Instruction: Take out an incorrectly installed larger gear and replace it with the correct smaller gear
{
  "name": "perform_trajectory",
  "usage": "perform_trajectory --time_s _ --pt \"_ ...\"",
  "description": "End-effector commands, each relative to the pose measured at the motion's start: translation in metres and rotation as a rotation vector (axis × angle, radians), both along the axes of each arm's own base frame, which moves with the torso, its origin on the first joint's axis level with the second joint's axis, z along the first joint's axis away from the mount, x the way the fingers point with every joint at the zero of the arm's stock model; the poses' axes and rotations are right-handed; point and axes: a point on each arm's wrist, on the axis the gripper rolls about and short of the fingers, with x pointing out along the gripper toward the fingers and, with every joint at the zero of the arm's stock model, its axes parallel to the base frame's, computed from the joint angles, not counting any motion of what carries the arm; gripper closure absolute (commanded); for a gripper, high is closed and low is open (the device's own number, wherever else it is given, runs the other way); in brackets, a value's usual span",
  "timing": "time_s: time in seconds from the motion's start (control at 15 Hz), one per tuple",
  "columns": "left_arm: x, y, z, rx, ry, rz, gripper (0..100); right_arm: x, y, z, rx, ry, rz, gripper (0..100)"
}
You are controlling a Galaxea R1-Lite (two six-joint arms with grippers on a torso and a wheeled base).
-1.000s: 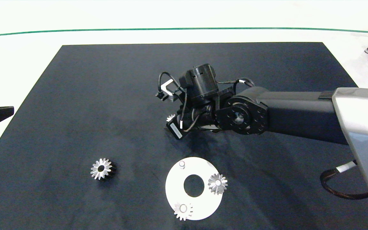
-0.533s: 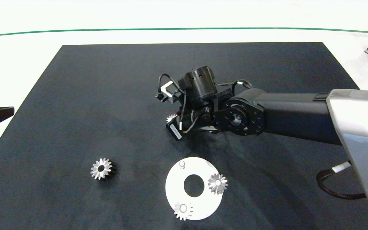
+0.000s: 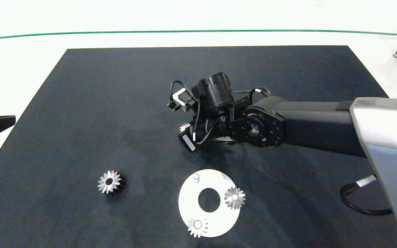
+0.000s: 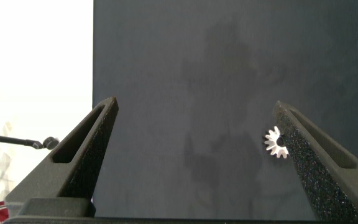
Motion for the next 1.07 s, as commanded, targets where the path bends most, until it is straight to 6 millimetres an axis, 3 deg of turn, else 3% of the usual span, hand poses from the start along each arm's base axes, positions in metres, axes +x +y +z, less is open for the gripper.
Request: perform_trajectory --time_s 0.07,0.2,0.53,1.07 --pt "0.000 0.000 0.000 0.003 0.003 0.003 0 -0.001 0.000 -0.002 -0.007 0.004 0.001 71" --pt "0.000 0.000 0.000 0.003 0.003 0.002 0 -0.002 0.000 0.000 0.009 0.013 -0.010 75" --pt "-0.004 0.000 0.001 0.001 -0.007 -0.008 0 -0.011 -0.003 0.001 -0.006 0.024 0.001 75" --pt "-0.019 0.004 0.005 0.005 -0.050 -0.023 0 -0.056 -0.013 0.015 -0.020 0.038 0.061 75"
